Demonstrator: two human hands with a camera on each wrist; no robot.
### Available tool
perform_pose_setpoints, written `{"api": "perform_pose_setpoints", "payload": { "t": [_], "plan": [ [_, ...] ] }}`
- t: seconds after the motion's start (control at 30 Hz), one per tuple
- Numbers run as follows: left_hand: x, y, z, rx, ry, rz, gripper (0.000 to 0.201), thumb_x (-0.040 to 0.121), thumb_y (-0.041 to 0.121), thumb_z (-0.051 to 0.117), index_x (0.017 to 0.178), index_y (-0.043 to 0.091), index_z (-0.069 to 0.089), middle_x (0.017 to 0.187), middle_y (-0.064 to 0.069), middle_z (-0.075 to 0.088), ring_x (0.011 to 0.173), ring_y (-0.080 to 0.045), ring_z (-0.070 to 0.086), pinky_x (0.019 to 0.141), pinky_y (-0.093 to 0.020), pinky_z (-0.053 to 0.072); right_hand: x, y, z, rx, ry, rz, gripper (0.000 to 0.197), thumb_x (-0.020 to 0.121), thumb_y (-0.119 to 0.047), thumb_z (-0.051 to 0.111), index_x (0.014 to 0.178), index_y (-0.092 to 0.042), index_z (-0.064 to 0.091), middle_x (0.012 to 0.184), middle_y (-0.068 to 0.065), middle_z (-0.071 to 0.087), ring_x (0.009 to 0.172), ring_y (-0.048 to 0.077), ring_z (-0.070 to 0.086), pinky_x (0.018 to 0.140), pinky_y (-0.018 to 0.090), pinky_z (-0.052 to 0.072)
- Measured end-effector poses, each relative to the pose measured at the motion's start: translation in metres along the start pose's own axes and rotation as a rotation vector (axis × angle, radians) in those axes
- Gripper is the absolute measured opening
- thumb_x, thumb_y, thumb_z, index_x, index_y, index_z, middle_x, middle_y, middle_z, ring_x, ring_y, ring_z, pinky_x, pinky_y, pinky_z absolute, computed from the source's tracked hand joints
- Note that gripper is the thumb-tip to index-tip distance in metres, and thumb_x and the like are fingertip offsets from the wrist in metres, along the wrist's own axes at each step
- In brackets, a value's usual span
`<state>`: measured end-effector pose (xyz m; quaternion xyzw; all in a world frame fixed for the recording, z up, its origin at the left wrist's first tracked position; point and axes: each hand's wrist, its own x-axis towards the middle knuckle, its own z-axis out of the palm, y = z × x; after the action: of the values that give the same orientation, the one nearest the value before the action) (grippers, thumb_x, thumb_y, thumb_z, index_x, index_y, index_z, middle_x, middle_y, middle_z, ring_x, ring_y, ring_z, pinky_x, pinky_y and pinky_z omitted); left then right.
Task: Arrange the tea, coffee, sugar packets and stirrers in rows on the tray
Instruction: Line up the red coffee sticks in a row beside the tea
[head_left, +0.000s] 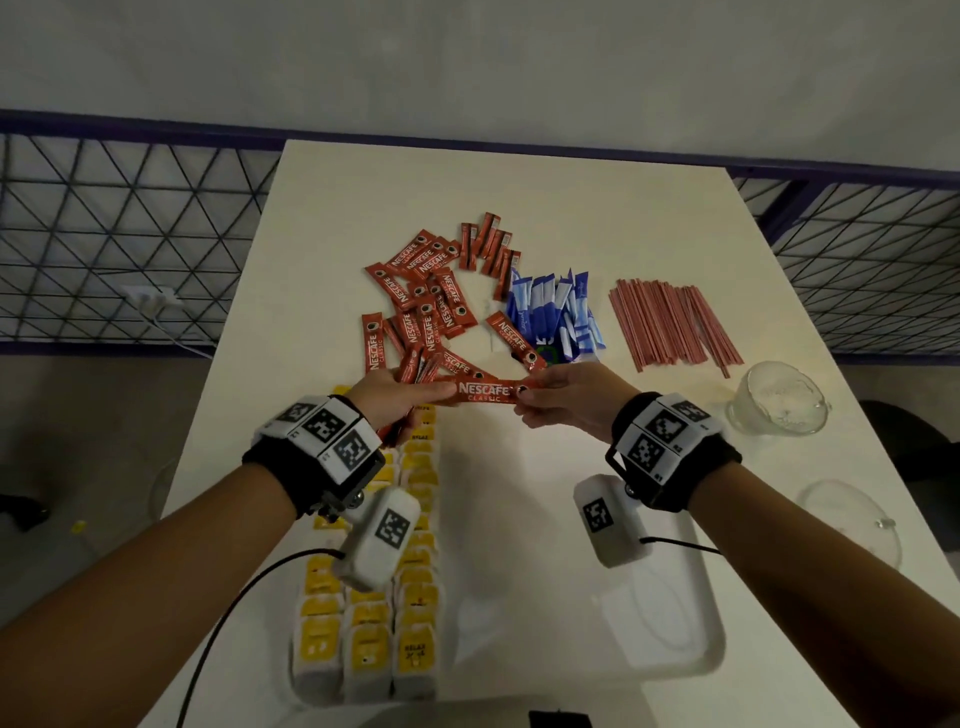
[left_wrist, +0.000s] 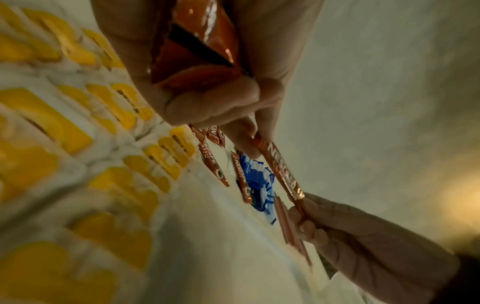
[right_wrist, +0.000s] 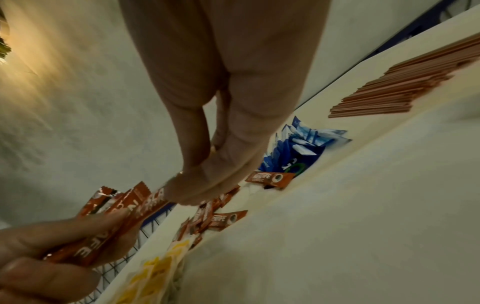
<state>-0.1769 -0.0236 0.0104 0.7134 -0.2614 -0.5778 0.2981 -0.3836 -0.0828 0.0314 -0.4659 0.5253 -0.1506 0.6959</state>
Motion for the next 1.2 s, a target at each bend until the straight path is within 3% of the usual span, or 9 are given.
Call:
{"api": "perform_pose_setpoints", "payload": {
  "t": [0.13,0.2,0.3,0.57,0.7,0.87,0.97,1.1,1.2],
  "plan": [
    [-0.003,0.0,-0.006,0.037,-0.002,0.029,0.025,0.083,0.034,0.066,0.075,0.01,0.064,0.047,0.004,0.056,0.039,-0.008,0.046,0.039,-0.018,0.04,0.005,0.015,-0.004,-0.027,0.123,0.084,0.002,0.083,0.006,0.061,0.085,0.007,0.059,0.063,0.014,0.063,0.045,0.012,0.062,0.049,0.019,0.053],
    [-0.002,0.001,-0.009,-0.057,-0.008,0.009,0.025,0.084,0.033,0.065,0.077,0.01,0.06,0.056,0.001,0.059,0.041,-0.009,0.046,0.04,-0.019,0.041,0.01,0.021,-0.004,-0.046,0.154,0.133,0.005,0.082,0.004,0.063,0.081,0.006,0.059,0.055,0.012,0.064,0.044,0.014,0.063,0.047,0.021,0.054],
    [-0.003,0.003,-0.011,-0.174,-0.025,-0.008,0.023,0.087,0.031,0.063,0.084,0.009,0.058,0.053,0.0,0.059,0.04,-0.01,0.047,0.038,-0.018,0.041,0.021,0.027,0.0,-0.047,0.171,0.186,0.011,0.082,0.002,0.064,0.076,0.007,0.057,0.047,0.01,0.063,0.039,0.014,0.06,0.044,0.022,0.053],
    [-0.007,0.0,-0.018,-0.243,-0.08,-0.051,0.023,0.091,0.03,0.056,0.089,0.008,0.059,0.066,-0.006,0.056,0.046,-0.014,0.049,0.042,-0.022,0.047,0.039,0.028,0.01,-0.196,0.194,0.271,0.019,0.08,-0.009,0.07,0.081,0.006,0.058,0.045,0.009,0.062,0.037,0.015,0.06,0.047,0.026,0.056],
    [-0.005,0.0,-0.022,-0.235,-0.092,-0.079,0.026,0.091,0.032,0.056,0.085,0.006,0.058,0.067,-0.009,0.054,0.044,-0.016,0.051,0.045,-0.024,0.048,0.042,0.026,0.012,-0.265,0.206,0.298,0.024,0.081,-0.014,0.07,0.076,0.006,0.057,0.041,0.008,0.06,0.034,0.014,0.057,0.045,0.025,0.054],
    [-0.003,0.001,-0.021,-0.237,-0.075,-0.072,0.025,0.091,0.032,0.056,0.088,0.007,0.058,0.067,-0.007,0.055,0.045,-0.015,0.052,0.044,-0.024,0.048,0.048,0.029,0.011,-0.358,0.243,0.317,0.029,0.079,-0.022,0.073,0.076,0.003,0.059,0.048,0.009,0.062,0.045,0.019,0.059,0.072,0.035,0.057],
    [-0.003,0.001,-0.019,-0.236,-0.069,-0.085,0.026,0.091,0.032,0.056,0.086,0.007,0.058,0.065,-0.007,0.053,0.045,-0.015,0.051,0.043,-0.023,0.048,0.048,0.03,0.011,-0.366,0.25,0.315,0.03,0.078,-0.023,0.074,0.074,0.002,0.058,0.048,0.011,0.062,0.05,0.022,0.059,0.078,0.04,0.056],
    [-0.001,0.002,-0.017,-0.298,-0.102,-0.107,0.021,0.092,0.024,0.056,0.075,0.013,0.05,0.053,0.0,0.047,0.039,-0.01,0.044,0.041,-0.019,0.044,0.047,0.03,0.01,-0.371,0.24,0.317,0.032,0.078,-0.026,0.074,0.074,0.001,0.057,0.044,0.009,0.061,0.047,0.02,0.059,0.073,0.036,0.056],
    [-0.001,0.003,-0.015,-0.352,-0.135,-0.106,0.01,0.094,0.012,0.051,0.085,0.017,0.052,0.049,0.002,0.046,0.037,-0.009,0.043,0.04,-0.017,0.04,0.041,0.029,0.007,-0.36,0.237,0.301,0.033,0.077,-0.028,0.074,0.073,0.0,0.057,0.046,0.008,0.061,0.047,0.019,0.059,0.064,0.031,0.056]
  ]
}}
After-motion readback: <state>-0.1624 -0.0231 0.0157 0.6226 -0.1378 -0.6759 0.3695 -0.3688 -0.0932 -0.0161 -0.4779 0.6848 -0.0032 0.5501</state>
